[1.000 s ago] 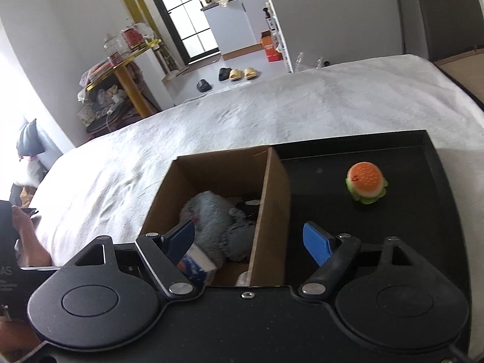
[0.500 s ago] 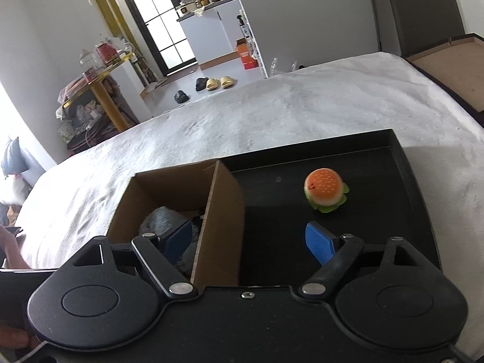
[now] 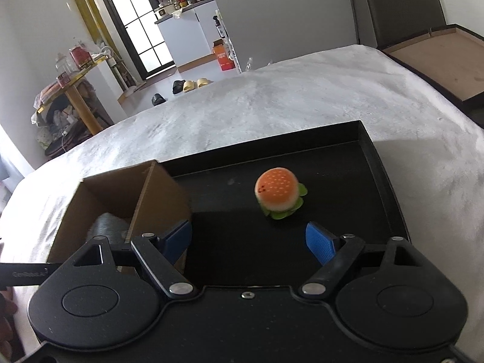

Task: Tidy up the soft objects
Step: 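Move the right gripper to the hamburger toy and close on it, then carry the hamburger toy with the right gripper into the box and release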

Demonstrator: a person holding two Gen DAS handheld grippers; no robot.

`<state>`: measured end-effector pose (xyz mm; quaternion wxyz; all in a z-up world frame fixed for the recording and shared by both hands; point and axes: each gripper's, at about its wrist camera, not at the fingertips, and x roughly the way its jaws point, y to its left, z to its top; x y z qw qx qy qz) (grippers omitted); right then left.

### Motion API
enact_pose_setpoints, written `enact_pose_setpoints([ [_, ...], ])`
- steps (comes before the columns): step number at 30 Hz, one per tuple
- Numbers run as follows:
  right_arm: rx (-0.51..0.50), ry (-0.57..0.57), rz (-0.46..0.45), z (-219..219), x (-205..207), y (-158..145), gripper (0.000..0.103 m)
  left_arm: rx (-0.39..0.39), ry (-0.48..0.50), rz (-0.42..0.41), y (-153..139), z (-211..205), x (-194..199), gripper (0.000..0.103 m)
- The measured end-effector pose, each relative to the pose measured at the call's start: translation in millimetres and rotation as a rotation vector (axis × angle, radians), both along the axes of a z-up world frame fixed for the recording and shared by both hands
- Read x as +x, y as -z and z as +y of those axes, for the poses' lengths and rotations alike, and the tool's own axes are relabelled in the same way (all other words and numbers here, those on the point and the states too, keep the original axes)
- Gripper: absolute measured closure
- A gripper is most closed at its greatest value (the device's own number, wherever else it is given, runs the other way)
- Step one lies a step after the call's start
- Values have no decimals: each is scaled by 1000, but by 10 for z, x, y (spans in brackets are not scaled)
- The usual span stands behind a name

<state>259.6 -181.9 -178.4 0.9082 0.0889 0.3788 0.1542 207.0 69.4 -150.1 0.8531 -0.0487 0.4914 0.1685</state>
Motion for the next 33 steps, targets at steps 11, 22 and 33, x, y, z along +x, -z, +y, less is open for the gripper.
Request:
enact_pose_setpoints([
  [11,-23,-13,4,-49,353,277,21,77,26,25,-7,-94,222,38],
  [22,-72,-52,-33,106,619,486,21,142,69,65,69,-178,365,38],
  [33,-118,-14,-34,-33,558,512,68,124,61,62,63,-165,351,37],
])
